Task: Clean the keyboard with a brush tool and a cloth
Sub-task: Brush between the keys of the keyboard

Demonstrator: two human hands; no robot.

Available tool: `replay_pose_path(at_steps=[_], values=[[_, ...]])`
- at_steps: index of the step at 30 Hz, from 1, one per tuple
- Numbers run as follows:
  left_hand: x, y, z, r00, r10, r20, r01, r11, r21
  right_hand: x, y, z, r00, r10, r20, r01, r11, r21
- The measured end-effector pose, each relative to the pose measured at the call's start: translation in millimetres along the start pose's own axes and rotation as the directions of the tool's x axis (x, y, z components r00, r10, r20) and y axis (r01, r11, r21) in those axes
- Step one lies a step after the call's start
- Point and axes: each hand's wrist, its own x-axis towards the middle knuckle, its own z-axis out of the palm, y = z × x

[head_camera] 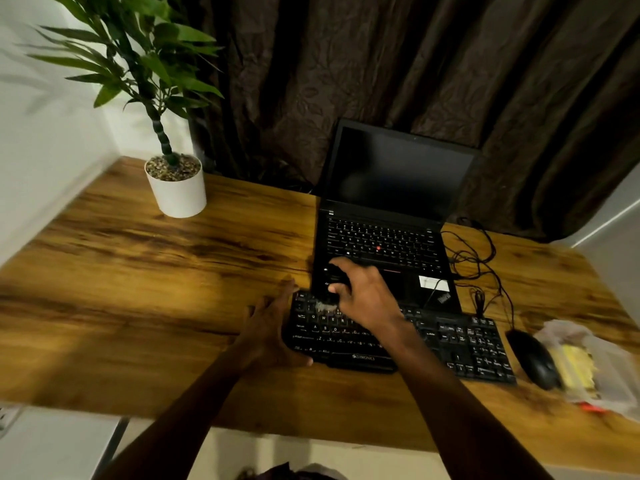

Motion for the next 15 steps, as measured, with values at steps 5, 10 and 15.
replay_pose_path(at_steps=[5,10,15], values=[[-3,0,0,0.999,0.016,-0.031,-0.017,0.999,-0.029,4,-8,11,0.999,0.021,0.033,-0.026,0.989,0.143],[-3,0,1,0.999,0.029,-0.044,-0.030,0.999,-0.033,6,-12,9,0.998,0.057,0.036,-0.063,0.982,0.175],[-2,-2,3,0.999,0.023,-0.037,-0.024,0.999,-0.039,6,-15,23,1.000,-0.017,-0.024,0.019,0.999,0.048]])
